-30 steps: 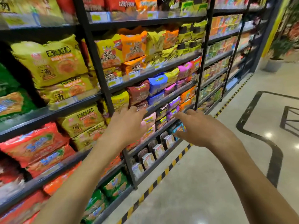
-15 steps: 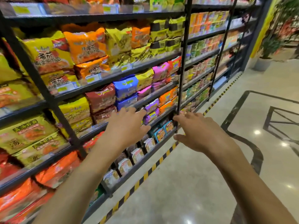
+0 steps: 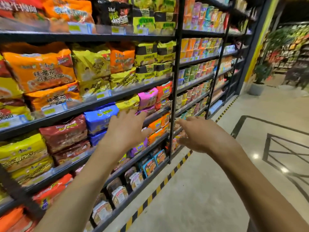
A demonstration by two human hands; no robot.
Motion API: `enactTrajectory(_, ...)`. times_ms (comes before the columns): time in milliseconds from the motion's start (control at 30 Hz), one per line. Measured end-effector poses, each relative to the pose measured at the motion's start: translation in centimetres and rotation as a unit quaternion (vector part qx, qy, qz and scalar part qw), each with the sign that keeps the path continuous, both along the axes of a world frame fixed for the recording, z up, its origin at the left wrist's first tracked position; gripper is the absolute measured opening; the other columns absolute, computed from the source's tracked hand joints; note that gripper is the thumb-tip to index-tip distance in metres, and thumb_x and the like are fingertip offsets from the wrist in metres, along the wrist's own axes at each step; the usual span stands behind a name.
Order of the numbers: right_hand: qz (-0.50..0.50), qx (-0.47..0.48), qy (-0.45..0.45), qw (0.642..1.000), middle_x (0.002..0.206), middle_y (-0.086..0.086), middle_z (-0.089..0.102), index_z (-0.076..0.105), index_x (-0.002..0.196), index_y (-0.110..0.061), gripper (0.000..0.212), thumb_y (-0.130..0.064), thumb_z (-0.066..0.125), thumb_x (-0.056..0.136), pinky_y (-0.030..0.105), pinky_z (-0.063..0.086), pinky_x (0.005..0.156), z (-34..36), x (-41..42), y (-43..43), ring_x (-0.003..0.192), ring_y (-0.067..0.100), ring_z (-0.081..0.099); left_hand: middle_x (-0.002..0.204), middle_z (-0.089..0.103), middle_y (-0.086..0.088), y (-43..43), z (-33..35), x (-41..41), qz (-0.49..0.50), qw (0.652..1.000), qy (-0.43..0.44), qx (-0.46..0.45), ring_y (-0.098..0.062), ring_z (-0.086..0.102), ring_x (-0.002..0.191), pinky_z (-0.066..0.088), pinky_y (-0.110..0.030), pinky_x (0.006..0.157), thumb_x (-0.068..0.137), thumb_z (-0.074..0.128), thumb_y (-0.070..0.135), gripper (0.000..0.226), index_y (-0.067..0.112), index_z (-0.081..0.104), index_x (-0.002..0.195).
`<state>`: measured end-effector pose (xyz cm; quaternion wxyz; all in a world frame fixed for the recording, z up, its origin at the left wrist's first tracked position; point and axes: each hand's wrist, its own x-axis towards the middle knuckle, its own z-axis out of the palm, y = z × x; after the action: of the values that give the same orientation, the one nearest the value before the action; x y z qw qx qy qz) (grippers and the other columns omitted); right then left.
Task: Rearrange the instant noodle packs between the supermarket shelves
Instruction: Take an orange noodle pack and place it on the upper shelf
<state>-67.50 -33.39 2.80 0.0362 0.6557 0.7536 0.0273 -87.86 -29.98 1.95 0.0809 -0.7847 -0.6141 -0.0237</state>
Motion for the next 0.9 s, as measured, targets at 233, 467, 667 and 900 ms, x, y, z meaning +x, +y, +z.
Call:
enactTrajectory(233,0.033,0.019,0.007,0.999,0.153,0.007,0.038,0.024,0.154,-0.028,0.066,-0.055,0.047,0.098,0.050,0.039,0.107,0.7,3.6,10.2,0.139,0.033,0.036,0.149,0.047,-0.006,8.2,1.5,2.9,0.038,0.999,0.011,0.016,-0.033,0.041,0.138,0.040,-0.049,0.103,0.099,0.043,0.060,0.058,0.032,0.037,0.150)
enactTrajectory(467,0.110,-0.007,0.040,0.993,0.151,0.007,0.039,0.026,0.153,-0.028,0.064,-0.052,0.049,0.099,0.047,0.038,0.107,-0.2,3.6,20.2,0.138,0.033,0.036,0.152,0.044,-0.008,14.4,1.3,3.0,0.132,0.989,0.070,0.014,-0.034,0.039,0.140,0.039,-0.051,0.109,0.101,0.041,0.059,0.060,0.028,0.034,0.152)
enactTrajectory(667,0.215,-0.022,0.041,0.976,0.149,0.008,0.041,0.031,0.151,-0.026,0.062,-0.049,0.052,0.098,0.046,0.039,0.107,-1.2,3.0,28.8,0.137,0.032,0.038,0.148,0.049,-0.006,20.9,1.1,3.7,0.187,0.979,0.068,0.037,-0.033,0.043,0.139,0.041,-0.046,0.106,0.102,0.041,0.057,0.058,0.028,0.034,0.151)
enactTrajectory(900,0.303,-0.001,0.015,0.953,0.148,0.009,0.045,0.034,0.150,-0.024,0.061,-0.049,0.052,0.097,0.045,0.045,0.104,1.0,3.7,41.2,0.134,0.032,0.045,0.142,0.053,-0.009,29.6,1.5,5.3,0.284,0.957,0.055,0.037,-0.032,0.046,0.135,0.046,-0.046,0.102,0.102,0.042,0.056,0.058,0.024,0.037,0.151)
